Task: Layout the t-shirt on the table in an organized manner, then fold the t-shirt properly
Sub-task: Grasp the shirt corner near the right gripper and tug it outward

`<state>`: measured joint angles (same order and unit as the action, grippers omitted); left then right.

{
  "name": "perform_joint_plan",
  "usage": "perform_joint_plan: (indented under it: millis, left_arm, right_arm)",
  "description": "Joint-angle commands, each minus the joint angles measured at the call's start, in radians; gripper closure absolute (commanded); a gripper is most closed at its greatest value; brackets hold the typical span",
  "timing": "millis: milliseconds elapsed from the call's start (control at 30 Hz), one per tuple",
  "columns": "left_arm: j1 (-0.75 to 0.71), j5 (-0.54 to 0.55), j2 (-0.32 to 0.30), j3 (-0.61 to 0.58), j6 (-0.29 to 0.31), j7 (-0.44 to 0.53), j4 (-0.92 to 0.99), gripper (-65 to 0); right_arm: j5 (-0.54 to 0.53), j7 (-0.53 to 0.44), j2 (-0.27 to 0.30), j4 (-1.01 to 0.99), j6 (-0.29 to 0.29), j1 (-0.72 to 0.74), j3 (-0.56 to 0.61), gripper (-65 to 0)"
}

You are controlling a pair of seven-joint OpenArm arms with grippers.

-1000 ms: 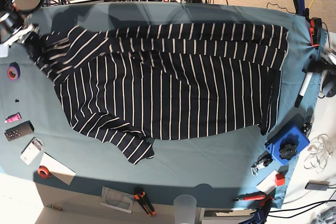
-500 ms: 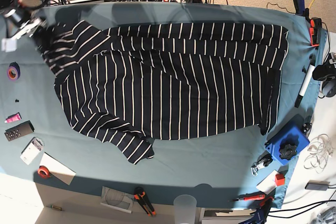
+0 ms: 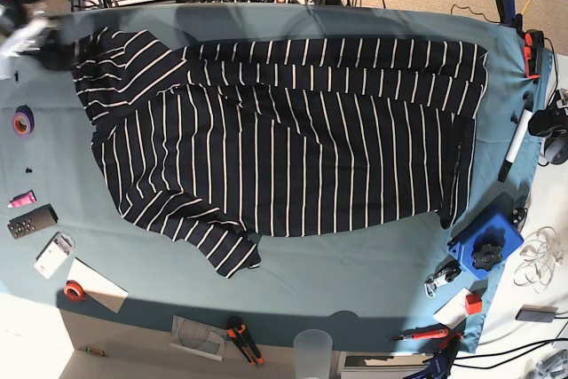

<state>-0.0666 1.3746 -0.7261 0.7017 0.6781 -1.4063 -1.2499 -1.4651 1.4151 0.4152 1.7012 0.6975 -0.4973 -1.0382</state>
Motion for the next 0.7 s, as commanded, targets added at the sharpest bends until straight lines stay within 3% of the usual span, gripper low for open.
perform_joint_plan:
  millis: [0,167,333,533,667]
  left_arm:
    - [0.011,0.031,-0.031,0.009,0.0,0.01,-0.014,-26.0]
    - [0.011,0.032,-0.031,0.009,0.0,0.01,-0.014,-26.0]
    - [0.011,0.033,-0.031,0.009,0.0,0.01,-0.014,-26.0]
    - [0.011,0.032,-0.031,0.009,0.0,0.01,-0.014,-26.0]
    - [0.011,0.033,-0.031,0.009,0.0,0.01,-0.014,-26.0]
  right_arm:
    - [-0.018,-0.019,0.028,0.014,0.001,0.01,-0.037,-24.8]
    - [-0.018,-0.019,0.027,0.035,0.001,0.103,-0.095,-24.8]
    - [-0.018,-0.019,0.028,0.152,0.001,0.113,0.083,-24.8]
    - [0.392,-0.019,0.028,0.235,0.001,0.113,0.32,-24.8]
    - [0.603,-0.019,0.028,0.236,0.001,0.112,0.453,-24.8]
